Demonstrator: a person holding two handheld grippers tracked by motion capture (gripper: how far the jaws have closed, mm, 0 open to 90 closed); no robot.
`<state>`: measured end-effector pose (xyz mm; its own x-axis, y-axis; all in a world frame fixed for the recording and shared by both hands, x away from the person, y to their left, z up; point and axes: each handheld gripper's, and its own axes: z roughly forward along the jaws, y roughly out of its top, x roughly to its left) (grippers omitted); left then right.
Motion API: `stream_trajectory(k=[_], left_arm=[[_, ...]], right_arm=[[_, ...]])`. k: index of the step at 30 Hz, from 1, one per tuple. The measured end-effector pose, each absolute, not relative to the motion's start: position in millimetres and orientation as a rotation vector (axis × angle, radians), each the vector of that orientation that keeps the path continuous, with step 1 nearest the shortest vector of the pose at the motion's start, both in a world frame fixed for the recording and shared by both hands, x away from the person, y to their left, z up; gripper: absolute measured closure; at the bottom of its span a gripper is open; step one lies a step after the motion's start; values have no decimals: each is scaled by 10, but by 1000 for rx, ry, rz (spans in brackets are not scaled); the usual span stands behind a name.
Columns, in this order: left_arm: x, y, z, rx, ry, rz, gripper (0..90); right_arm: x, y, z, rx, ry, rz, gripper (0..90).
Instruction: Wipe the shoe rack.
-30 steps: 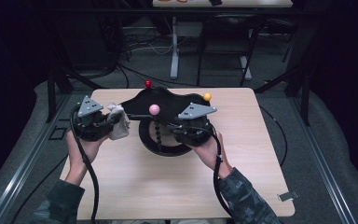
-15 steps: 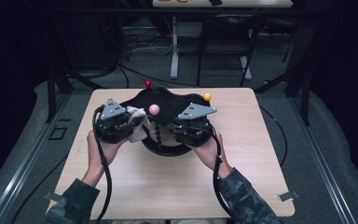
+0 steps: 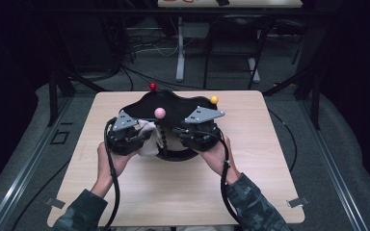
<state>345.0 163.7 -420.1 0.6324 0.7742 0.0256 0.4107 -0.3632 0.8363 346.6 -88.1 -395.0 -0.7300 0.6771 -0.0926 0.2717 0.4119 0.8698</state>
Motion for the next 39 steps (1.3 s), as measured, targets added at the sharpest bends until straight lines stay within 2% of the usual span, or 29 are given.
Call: stream_trajectory(k=[8,16,28,39], left_arm=[[3372,2143,-4563,1988,1087,519,788],[3314,2374,-4809,1984,1171,500,788],[3296,2398,-4874,1983,1187,474,788],[3310,2444,-4868,1961,1198,478,787]], right_arm=[[3499,-1008,-3921,837,2248,1233,597],[3501,-1096,-3886,857,2269,1195,585],[3528,-1164,-3873,900,2270,1210,536],[3600,-721,-3703,878,2196,1305,497]])
